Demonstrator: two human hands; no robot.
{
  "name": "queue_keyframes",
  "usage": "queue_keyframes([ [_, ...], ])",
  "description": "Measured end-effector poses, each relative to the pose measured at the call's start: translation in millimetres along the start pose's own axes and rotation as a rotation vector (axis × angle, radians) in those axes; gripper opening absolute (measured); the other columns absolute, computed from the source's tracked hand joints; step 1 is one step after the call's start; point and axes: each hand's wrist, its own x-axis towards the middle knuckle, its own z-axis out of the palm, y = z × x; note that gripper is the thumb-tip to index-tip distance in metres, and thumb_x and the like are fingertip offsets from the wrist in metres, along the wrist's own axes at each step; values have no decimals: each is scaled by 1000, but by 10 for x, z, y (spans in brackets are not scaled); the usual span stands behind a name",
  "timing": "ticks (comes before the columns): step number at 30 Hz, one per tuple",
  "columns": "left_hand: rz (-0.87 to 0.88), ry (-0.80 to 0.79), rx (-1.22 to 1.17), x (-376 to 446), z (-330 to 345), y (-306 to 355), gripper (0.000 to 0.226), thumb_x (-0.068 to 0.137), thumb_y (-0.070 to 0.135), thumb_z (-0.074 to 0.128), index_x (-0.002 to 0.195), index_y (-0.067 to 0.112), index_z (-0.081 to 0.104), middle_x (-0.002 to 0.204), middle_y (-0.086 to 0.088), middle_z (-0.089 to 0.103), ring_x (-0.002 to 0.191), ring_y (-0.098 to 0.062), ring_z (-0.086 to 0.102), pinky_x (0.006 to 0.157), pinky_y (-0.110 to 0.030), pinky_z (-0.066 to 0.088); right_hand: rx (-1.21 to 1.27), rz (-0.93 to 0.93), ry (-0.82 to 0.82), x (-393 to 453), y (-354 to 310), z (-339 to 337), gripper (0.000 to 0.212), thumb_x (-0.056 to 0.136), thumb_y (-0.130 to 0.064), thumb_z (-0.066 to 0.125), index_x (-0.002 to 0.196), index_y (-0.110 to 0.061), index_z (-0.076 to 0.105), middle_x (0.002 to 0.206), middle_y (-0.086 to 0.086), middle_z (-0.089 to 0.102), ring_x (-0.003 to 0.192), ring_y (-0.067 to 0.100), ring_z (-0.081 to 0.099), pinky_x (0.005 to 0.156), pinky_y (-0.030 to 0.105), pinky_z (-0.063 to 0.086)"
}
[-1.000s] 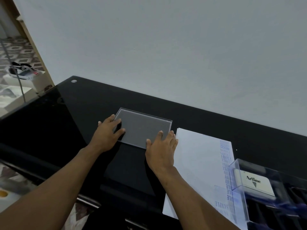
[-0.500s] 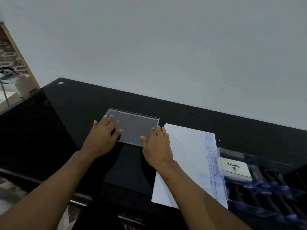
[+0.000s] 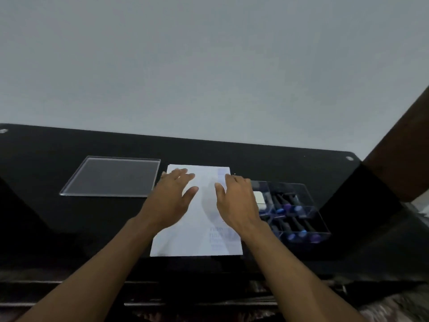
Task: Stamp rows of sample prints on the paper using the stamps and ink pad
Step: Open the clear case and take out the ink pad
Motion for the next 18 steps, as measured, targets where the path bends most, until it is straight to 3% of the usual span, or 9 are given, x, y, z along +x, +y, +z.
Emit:
queue_keyframes([
  [10,145,-52,-53,116,513,797,48,101,41,49,142,19,55,154,-2,45,149,-24,30,122,-38,14,-67,85,74,-188,879,-296,45,98,-41,48,132,-13,57,131,3,61,122,24,44,106,38,36],
  [14,161,-93,-69,196,609,923,44,102,35,51,142,18,55,154,-3,46,150,-25,27,119,-34,3,-58,87,16,-172,1066,-311,45,98,-40,48,138,-19,52,130,-1,61,128,24,40,113,49,26],
  [18,124,-148,-35,303,686,911,44,102,38,51,143,22,54,154,-2,46,151,-25,25,123,-45,4,-19,45,-13,-78,1113,-351,44,98,-38,48,140,-24,49,127,0,62,131,21,37,116,50,19],
])
